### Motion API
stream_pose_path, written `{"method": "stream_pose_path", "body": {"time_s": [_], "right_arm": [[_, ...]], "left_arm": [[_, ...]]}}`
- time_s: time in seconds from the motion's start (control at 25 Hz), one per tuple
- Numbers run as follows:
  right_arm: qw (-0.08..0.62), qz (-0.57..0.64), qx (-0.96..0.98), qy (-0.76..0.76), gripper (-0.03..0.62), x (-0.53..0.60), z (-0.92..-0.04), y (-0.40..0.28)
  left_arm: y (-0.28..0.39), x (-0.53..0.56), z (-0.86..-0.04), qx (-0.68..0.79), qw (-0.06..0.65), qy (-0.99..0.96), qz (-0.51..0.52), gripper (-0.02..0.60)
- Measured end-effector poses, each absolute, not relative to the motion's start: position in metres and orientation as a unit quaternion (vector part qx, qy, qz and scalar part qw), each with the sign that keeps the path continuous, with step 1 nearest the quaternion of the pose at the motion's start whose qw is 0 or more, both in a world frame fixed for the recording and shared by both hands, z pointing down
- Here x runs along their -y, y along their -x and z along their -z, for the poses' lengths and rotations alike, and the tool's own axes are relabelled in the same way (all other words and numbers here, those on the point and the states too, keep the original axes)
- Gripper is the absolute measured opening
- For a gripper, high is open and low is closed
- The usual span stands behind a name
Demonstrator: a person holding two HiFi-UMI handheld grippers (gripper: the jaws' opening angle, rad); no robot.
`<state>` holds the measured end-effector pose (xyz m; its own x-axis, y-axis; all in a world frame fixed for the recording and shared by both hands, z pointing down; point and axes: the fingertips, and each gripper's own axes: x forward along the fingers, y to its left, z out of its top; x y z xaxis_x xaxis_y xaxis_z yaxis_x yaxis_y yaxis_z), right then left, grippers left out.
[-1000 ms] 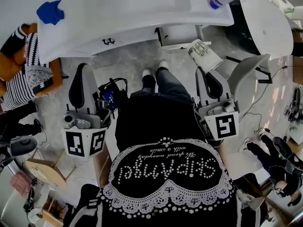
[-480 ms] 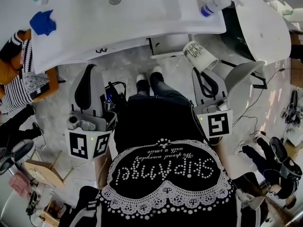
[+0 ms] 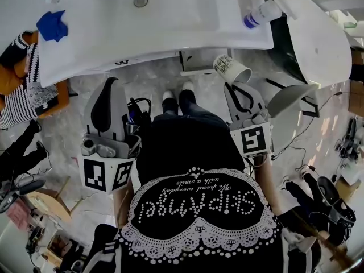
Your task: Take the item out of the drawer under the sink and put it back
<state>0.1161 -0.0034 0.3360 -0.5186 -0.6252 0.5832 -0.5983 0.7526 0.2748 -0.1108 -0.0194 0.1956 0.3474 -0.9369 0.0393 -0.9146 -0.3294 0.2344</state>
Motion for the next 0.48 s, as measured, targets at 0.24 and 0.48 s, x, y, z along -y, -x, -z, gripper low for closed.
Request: {"method": "stream_pose_path", "body": {"time_s": [0.24,0.48], "right_arm": [[0.354,0.004,0.875,-0.33,0.025,0.012,-0.359,-0.115],[0.353,-0.009,0.88,-0.317,0.025,0.021,-0.378,-0.113]], "left_arm": [[0.116,0.024,-0.192,0.585,0.102,-0.803,0.056,0.005],[0.12,0.028,-0.184,0.59,0.1,-0.798,0.073,0.005]]}}
